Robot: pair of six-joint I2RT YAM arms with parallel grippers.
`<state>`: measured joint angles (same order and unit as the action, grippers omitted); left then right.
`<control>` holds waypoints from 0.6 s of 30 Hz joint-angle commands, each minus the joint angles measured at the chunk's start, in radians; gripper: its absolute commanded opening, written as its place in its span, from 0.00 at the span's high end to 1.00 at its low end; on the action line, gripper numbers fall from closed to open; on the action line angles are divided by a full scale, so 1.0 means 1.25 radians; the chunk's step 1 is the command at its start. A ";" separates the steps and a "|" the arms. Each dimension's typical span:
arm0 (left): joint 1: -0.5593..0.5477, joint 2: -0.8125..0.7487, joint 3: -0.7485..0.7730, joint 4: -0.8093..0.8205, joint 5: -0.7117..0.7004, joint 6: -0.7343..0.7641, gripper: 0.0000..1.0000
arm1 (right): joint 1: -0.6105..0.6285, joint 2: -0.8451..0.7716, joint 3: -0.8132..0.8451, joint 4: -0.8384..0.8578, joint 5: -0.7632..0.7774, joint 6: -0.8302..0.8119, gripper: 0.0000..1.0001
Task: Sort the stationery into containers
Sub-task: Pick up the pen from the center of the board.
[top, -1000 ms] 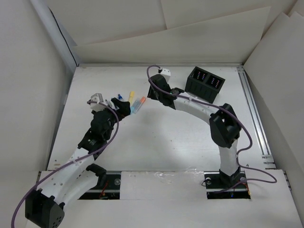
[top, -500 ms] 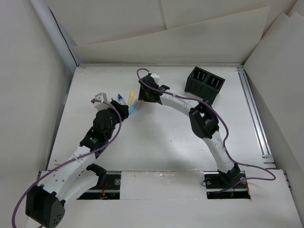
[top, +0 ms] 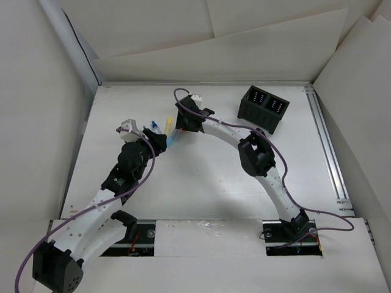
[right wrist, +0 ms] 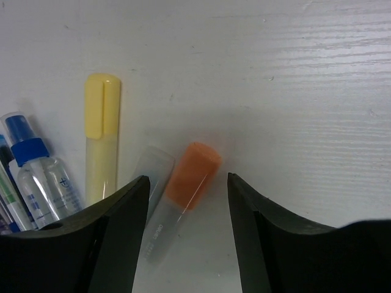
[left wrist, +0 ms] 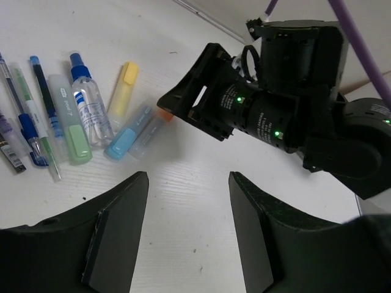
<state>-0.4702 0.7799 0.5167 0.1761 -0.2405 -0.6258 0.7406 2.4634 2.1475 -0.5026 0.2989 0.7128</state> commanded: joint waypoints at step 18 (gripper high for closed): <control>-0.001 0.006 0.000 0.053 0.033 -0.002 0.47 | -0.003 -0.133 -0.257 0.079 0.014 0.038 0.87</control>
<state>-0.4702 0.7685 0.5167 0.1936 -0.2268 -0.6258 0.7406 2.3684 1.9251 -0.4084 0.2878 0.7605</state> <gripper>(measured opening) 0.529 0.318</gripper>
